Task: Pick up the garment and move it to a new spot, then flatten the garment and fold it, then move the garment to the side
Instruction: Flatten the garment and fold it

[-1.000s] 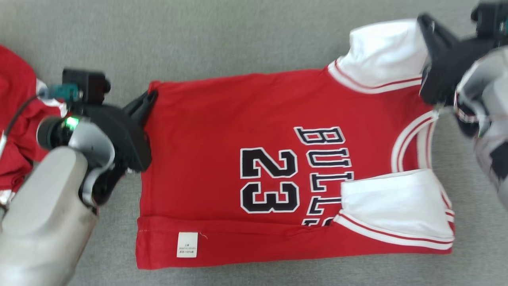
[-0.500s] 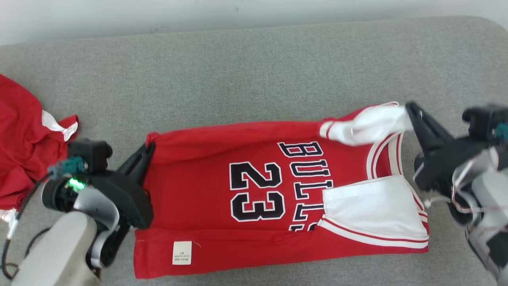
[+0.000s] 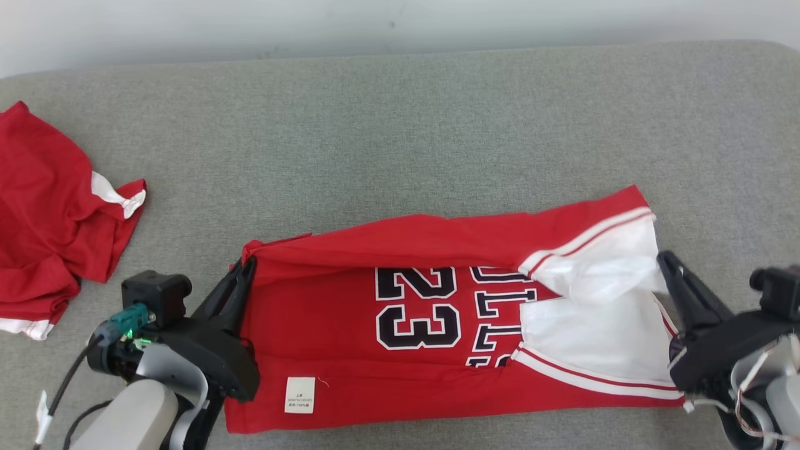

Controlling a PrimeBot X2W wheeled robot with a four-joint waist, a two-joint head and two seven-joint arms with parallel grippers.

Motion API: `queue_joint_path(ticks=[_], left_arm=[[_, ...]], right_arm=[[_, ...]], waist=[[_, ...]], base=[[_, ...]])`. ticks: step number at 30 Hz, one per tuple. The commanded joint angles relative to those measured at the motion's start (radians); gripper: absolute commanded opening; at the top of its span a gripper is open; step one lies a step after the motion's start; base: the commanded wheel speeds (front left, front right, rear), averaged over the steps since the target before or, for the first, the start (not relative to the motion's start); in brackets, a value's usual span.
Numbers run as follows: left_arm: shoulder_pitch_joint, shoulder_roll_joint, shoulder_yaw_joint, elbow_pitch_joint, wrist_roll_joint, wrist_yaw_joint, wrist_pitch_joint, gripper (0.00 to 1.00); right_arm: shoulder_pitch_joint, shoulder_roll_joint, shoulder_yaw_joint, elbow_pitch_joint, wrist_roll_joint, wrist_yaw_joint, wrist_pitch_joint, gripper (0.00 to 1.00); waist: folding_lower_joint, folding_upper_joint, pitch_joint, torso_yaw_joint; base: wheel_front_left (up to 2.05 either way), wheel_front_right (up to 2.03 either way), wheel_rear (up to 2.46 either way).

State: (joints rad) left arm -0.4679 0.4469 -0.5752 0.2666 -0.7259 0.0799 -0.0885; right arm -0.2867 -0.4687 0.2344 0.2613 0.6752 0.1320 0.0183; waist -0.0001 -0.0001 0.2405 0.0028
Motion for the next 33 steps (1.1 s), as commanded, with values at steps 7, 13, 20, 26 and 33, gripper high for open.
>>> queue_joint_path(ticks=[7, 13, 20, 26, 33], left_arm=[[0.05, -0.018, 0.021, 0.014, 0.006, 0.018, -0.093, 1.0], [0.092, -0.022, 0.089, -0.008, 0.029, 0.058, -0.166, 1.0], [0.173, -0.077, 0.257, -0.13, 0.183, 0.116, -0.176, 1.0], [0.256, -0.146, 0.381, -0.197, 0.3, 0.095, -0.176, 1.0], [0.332, -0.241, 0.497, -0.212, 0.417, 0.026, -0.176, 1.0]], right_arm=[[0.112, 0.072, -0.114, -0.11, -0.064, -0.003, 0.055, 1.0], [0.118, 0.09, -0.185, -0.148, -0.13, -0.003, 0.114, 1.0], [0.079, 0.096, -0.204, -0.08, -0.185, -0.003, 0.165, 1.0], [0.056, 0.103, -0.193, -0.014, -0.201, -0.003, 0.181, 1.0], [0.036, 0.095, -0.181, 0.09, -0.21, -0.003, 0.194, 1.0]], waist=[[0.0001, 0.0001, -0.022, 0.015], [0.0001, 0.0001, -0.024, 0.026], [0.0001, 0.0001, -0.015, 0.051], [0.0001, 0.0001, -0.011, 0.068], [0.0001, 0.0001, -0.001, 0.098]], base=[[0.0, 0.0, 0.0], [0.0, 0.0, 0.0], [0.0, 0.0, 0.0], [0.0, 0.0, 0.0], [0.0, 0.0, 0.0]])
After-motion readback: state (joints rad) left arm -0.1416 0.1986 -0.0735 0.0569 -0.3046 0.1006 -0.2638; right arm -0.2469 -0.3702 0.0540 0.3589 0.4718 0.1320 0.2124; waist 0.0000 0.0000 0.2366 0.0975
